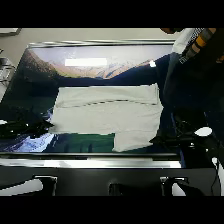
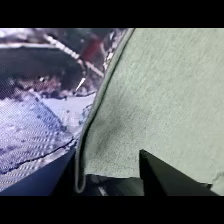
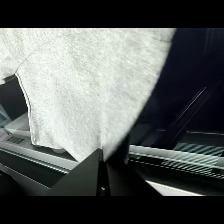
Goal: Fold the clothes and pants, and hang the long-sleeved shirts on hangers.
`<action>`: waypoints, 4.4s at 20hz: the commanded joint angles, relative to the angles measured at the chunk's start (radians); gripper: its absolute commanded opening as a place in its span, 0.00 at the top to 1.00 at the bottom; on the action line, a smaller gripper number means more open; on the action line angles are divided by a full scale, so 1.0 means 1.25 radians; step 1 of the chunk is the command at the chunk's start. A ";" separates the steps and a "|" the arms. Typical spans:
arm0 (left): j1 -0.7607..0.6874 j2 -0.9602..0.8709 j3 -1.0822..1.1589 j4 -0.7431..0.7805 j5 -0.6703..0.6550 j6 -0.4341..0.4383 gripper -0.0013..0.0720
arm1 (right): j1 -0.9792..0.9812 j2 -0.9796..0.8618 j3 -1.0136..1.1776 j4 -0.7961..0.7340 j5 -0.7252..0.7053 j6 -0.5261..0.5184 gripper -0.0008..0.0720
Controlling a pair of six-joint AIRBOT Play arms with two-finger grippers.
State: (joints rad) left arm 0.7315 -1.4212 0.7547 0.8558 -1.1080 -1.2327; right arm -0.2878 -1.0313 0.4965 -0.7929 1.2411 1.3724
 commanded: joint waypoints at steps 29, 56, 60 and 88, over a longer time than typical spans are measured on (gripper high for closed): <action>-0.241 0.055 0.246 0.030 0.180 -0.186 0.96 | 0.000 -0.214 0.378 0.210 -0.215 0.028 0.95; -0.287 -0.155 0.519 0.079 0.084 -0.187 0.34 | -0.079 -0.519 0.692 -0.087 0.013 -0.025 0.05; -0.287 -0.156 0.519 0.079 0.079 -0.187 0.34 | -0.071 -0.566 0.692 -0.031 0.011 -0.064 0.05; -0.703 -0.249 0.519 -0.012 0.270 -0.348 0.96 | 0.029 -0.426 0.998 -0.162 0.215 0.235 0.94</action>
State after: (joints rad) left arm 0.0097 -1.6855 1.4025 0.8864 -0.8982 -1.5894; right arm -0.2523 -1.6012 1.6466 -0.9520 1.4185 1.5772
